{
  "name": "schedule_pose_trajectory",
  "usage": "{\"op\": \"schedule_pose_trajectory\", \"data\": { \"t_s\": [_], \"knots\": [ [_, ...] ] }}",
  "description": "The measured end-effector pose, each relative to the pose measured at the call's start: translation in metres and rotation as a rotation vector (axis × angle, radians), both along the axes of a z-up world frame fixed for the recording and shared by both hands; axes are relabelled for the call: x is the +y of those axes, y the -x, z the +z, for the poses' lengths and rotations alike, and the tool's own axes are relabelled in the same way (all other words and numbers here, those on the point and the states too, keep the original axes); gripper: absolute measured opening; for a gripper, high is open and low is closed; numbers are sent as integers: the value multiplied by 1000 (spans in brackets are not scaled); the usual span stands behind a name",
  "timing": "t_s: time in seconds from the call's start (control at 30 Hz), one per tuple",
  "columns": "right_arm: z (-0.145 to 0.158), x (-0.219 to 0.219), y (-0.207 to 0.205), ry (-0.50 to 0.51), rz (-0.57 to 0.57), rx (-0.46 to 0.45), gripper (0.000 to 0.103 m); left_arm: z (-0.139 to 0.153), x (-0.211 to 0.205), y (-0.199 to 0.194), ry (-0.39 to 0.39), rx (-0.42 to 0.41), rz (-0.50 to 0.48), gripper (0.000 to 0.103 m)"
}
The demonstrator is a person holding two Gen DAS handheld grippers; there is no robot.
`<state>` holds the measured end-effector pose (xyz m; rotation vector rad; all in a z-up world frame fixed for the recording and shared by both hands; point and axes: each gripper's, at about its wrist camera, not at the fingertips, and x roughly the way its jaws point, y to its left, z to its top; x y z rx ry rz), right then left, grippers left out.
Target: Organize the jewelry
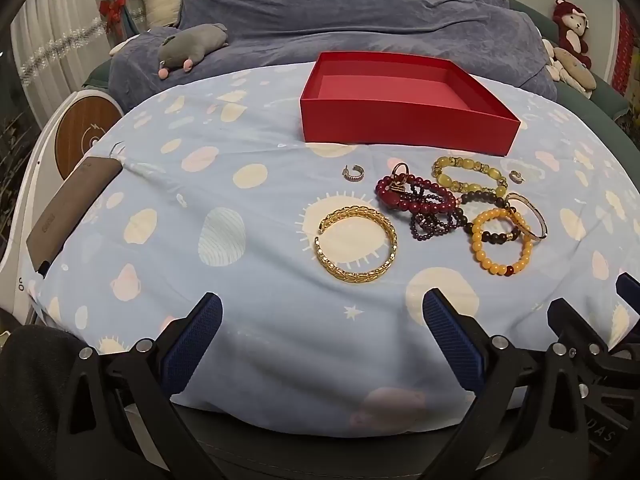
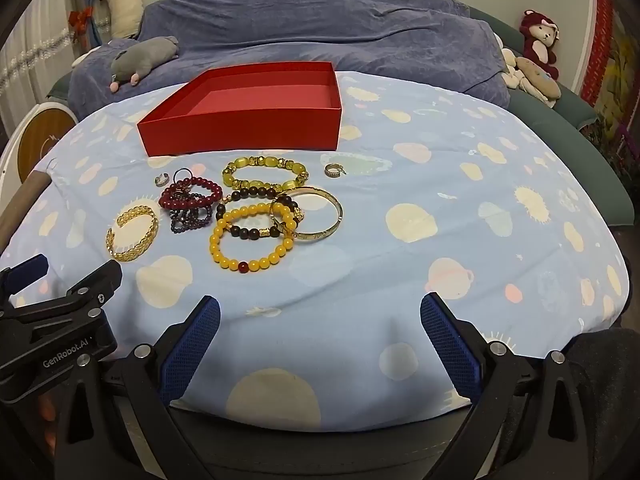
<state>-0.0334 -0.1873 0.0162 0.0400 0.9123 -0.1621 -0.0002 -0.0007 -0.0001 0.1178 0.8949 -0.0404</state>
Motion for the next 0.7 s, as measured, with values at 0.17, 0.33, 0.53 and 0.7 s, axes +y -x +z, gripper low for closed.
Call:
{"op": "schedule_pose_trajectory", "data": {
  "t_s": [0.17, 0.33, 0.53, 0.7],
  "knots": [
    [0, -2, 0, -17, -6, 3, 96, 2, 0, 2, 9, -5, -7, 96],
    [-2, -1, -2, -13, -6, 8, 96, 3, -2, 1, 10, -13, -7, 96],
    [-1, -2, -2, -15, -6, 9, 96, 6, -3, 5, 11, -30, -12, 96],
    [-1, -3, 0, -13, -10, 12, 96, 7, -3, 6, 12, -31, -13, 96]
  ]
}}
